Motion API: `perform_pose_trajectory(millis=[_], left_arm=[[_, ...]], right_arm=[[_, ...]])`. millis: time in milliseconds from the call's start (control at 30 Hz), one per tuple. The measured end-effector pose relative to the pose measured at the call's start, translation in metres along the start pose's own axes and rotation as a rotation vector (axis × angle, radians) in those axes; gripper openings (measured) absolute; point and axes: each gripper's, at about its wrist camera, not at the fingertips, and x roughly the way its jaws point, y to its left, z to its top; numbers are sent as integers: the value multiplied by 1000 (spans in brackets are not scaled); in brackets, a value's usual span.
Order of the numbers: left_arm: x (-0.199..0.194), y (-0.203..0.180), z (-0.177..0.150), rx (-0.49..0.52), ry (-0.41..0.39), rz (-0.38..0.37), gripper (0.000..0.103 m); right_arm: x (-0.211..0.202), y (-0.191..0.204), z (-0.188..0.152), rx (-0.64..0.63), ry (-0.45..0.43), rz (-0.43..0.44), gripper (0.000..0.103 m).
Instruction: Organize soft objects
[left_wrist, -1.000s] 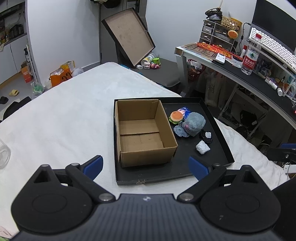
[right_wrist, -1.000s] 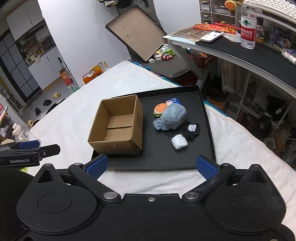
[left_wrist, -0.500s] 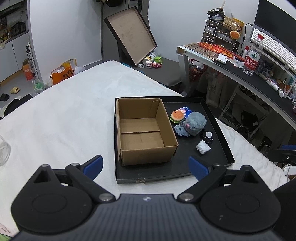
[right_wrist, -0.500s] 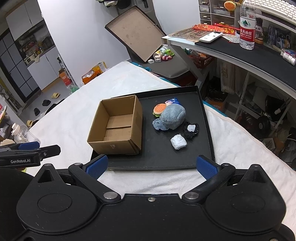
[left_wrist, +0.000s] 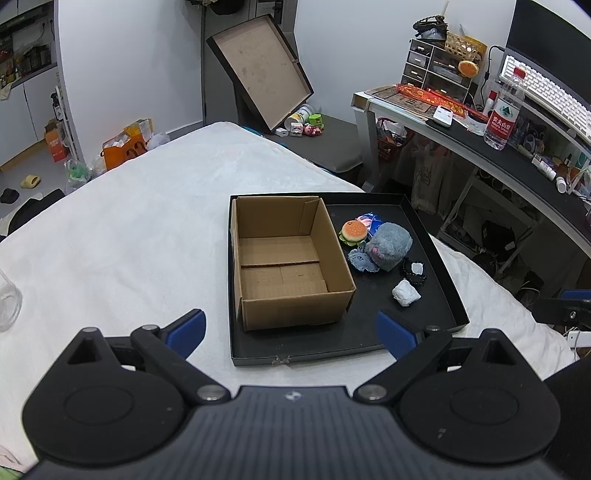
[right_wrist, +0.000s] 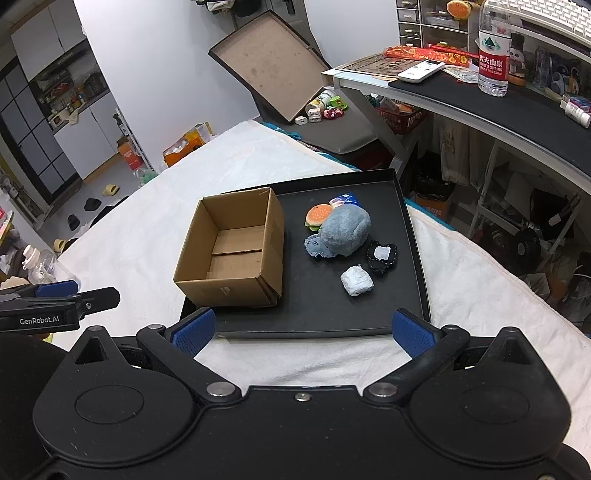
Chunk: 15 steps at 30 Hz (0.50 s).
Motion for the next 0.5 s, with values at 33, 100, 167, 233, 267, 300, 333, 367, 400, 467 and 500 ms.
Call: perform_pose_trajectory(millis=[33, 100, 167, 233, 267, 300, 333, 367, 400, 467, 500], left_arm=[[0, 0, 0, -1, 0, 0, 98], [0, 0, 0, -1, 1, -1, 98], [0, 0, 0, -1, 0, 0, 98], [0, 0, 0, 0, -1, 0, 98], [0, 0, 0, 1, -1, 0, 98], [0, 0, 0, 0, 0, 0, 98], [0, 0, 0, -1, 0, 0, 98], [0, 0, 0, -2, 1, -1, 98], [0, 0, 0, -2, 0, -1, 98], [0, 0, 0, 0, -1, 0, 98], [0, 0, 0, 0, 0, 0, 98]], right_arm=[[0, 0, 0, 0, 0, 1, 103], [0, 0, 0, 0, 0, 0, 103], [1, 0, 0, 2, 1, 1, 103], [1, 0, -1, 2, 1, 1, 103], [1, 0, -1, 2, 1, 1, 103], [1, 0, -1, 3, 1, 1, 103], [1, 0, -1, 2, 1, 1, 103], [1, 0, -1, 2, 2, 0, 103], [1, 0, 0, 3, 2, -1, 103], [1, 0, -1, 4, 2, -2, 103], [1, 0, -1, 3, 1, -3, 103]])
